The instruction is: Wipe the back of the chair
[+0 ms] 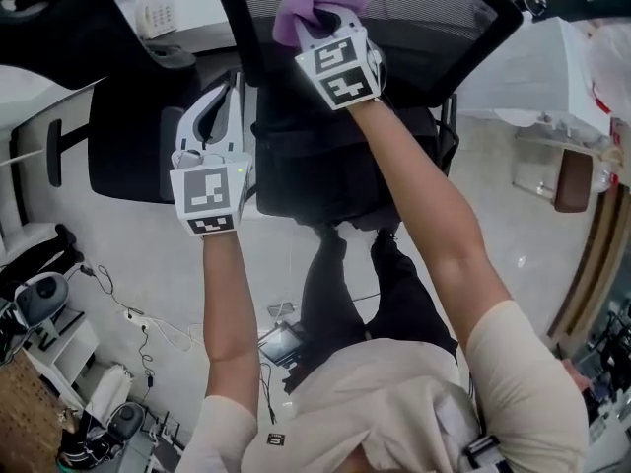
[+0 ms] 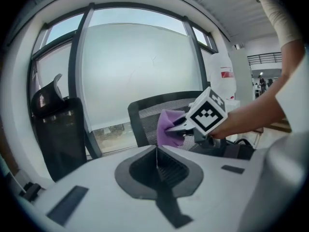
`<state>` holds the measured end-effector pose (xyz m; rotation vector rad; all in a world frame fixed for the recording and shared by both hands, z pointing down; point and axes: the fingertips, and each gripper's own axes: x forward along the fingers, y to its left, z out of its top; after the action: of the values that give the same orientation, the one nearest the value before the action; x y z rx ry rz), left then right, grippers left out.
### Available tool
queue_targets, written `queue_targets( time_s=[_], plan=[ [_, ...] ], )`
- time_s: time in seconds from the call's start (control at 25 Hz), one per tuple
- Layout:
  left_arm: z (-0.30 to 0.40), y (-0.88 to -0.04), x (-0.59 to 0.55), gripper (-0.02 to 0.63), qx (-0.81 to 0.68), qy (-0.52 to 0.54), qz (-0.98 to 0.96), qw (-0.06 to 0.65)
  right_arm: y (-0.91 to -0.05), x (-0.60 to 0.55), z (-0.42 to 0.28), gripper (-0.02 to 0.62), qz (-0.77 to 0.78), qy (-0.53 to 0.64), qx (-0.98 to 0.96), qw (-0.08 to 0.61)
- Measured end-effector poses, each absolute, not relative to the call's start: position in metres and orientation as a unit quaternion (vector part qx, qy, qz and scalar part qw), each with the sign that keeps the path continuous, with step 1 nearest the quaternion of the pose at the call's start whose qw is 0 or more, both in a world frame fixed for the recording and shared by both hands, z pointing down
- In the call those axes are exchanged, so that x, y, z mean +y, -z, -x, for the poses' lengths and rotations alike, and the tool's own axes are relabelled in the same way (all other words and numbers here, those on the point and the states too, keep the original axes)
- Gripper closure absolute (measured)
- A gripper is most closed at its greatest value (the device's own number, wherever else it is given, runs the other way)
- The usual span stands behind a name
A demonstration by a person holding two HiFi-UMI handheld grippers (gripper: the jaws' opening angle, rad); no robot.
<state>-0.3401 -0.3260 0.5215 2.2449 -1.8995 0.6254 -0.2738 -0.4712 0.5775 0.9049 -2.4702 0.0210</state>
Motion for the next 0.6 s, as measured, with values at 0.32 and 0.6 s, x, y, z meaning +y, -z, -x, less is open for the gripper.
queue_targets(
  time_s=[0.32, 0.6],
  plan=[
    [0.376, -0.533, -0.308, 0.597, -0.648, -0.21, -0.728, 0.077, -0.596, -0.464, 0.32, 0.549, -0.309, -0.001, -0.914, 0.265],
    [0.312, -0.533, -0.345, 0.597, -0.603, -0.215, -0.766, 0.063, -0.588, -0.483, 0.195, 0.548, -0.399, -0.024, -0.883, 0.247]
  ],
)
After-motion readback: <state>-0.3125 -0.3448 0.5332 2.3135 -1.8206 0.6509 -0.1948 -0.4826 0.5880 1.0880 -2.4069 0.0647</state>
